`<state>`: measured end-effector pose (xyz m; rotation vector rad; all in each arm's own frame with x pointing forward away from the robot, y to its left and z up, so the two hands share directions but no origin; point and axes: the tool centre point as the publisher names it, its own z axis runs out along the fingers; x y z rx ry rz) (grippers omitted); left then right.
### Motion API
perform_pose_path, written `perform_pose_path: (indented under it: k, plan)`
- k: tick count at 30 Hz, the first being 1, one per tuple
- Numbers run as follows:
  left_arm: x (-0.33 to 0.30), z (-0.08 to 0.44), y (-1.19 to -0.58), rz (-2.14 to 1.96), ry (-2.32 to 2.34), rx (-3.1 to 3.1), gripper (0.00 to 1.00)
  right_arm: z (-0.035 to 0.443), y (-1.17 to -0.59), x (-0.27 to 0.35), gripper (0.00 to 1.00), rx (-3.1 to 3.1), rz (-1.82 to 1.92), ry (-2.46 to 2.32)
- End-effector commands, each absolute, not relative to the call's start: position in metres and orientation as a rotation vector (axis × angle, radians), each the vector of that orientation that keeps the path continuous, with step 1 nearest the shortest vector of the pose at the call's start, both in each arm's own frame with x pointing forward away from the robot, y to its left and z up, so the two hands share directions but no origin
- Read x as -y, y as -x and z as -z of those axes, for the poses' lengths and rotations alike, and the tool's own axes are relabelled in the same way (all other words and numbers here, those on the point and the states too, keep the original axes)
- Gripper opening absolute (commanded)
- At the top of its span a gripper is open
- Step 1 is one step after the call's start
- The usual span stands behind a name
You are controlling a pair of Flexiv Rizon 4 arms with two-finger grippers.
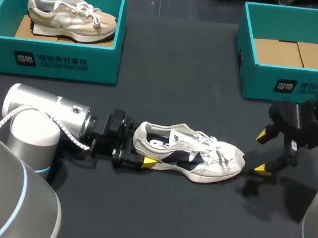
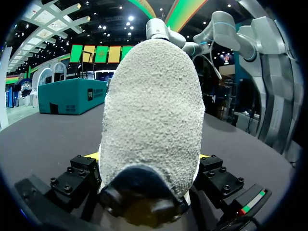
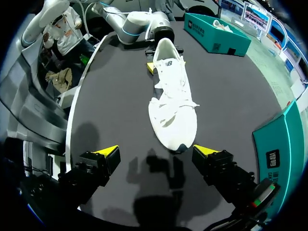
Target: Take the shoe out of the shoebox, open the shoe tongue, remove and reinsert the insole, then place the shoe into the shoebox
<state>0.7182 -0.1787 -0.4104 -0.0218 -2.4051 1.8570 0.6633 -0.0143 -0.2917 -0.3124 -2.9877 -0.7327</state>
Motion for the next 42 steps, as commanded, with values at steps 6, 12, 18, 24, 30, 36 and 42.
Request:
perform_pose_path:
  k: [6,12,18,24,30,36,42]
  plan:
    - [0.182,0.412,-0.72,-1.857,0.019,2.408,0.0,0.256,-0.668,-0.052,1.0,2.937,0.242,0.929]
    - [0.182,0.412,-0.72,-1.857,0.019,2.408,0.0,0.249,-0.668,-0.072,1.0,2.888,0.199,1.112]
    - [0.182,0.412,-0.72,-1.857,0.019,2.408,0.0,0.249,-0.668,-0.072,1.0,2.888,0.199,1.112]
    - [0.182,0.412,-0.72,-1.857,0.019,2.408,0.0,0.249,-0.67,-0.092,1.0,2.803,0.059,1.343]
    - [0.182,0.412,-0.72,-1.857,0.019,2.408,0.0,0.26,-0.681,-0.138,1.0,2.667,-0.106,1.579]
    - [0.182,0.412,-0.72,-1.857,0.019,2.408,0.0,0.269,-0.68,-0.16,1.0,2.578,-0.139,1.775]
    - [0.182,0.412,-0.72,-1.857,0.019,2.408,0.0,0.269,-0.68,-0.16,1.0,2.578,-0.139,1.775]
